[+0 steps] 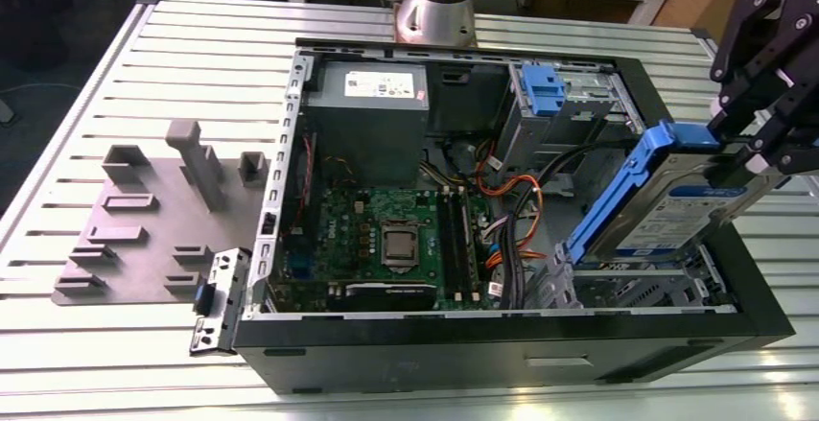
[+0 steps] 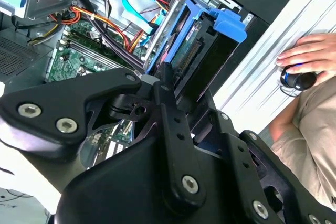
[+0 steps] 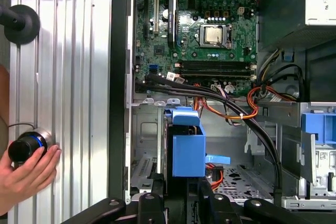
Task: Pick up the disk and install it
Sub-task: 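Insert the disk into the insertion slot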
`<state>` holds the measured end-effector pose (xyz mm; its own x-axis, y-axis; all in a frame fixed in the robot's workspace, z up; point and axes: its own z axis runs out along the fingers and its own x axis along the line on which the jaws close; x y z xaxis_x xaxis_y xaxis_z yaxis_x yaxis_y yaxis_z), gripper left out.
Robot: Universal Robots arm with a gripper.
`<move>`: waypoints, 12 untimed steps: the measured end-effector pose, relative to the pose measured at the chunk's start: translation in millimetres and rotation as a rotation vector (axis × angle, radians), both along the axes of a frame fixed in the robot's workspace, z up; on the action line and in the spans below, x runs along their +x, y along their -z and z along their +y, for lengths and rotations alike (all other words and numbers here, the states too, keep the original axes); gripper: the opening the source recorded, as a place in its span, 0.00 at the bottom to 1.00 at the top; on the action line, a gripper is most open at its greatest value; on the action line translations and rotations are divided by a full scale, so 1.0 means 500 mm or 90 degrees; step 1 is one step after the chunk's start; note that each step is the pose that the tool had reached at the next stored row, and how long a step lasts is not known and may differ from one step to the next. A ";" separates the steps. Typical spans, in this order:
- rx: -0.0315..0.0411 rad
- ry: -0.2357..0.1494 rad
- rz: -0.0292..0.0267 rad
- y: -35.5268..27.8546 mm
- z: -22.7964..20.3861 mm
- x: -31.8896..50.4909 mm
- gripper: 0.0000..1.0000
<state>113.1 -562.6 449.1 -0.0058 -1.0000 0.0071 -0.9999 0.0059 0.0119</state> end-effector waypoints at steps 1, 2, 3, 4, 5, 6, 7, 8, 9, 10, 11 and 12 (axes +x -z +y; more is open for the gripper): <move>0.0000 0.000 0.0000 0.000 -0.0001 -0.001 0.35; 0.0000 0.000 0.0000 0.000 -0.0001 -0.001 0.35; -0.0001 0.000 0.0000 0.000 0.0000 -0.001 0.35; -0.0002 0.000 0.0000 0.000 0.0000 -0.002 0.35; -0.0002 0.000 0.0000 0.000 0.0001 -0.002 0.35; -0.0001 0.000 0.0000 0.001 0.0001 -0.002 0.35; -0.0001 0.000 0.0000 0.002 0.0001 -0.002 0.35; -0.0003 0.000 0.0000 0.004 0.0001 -0.002 0.35; -0.0002 0.000 0.0000 0.005 0.0001 -0.002 0.35; -0.0001 0.000 0.0000 0.006 0.0001 -0.002 0.35; -0.0001 0.000 0.0000 0.007 0.0001 -0.002 0.35; -0.0002 0.000 0.0000 0.007 0.0000 -0.002 0.35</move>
<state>112.2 -562.6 445.7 -0.0059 -1.0000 0.0074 -0.9999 0.0060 0.0120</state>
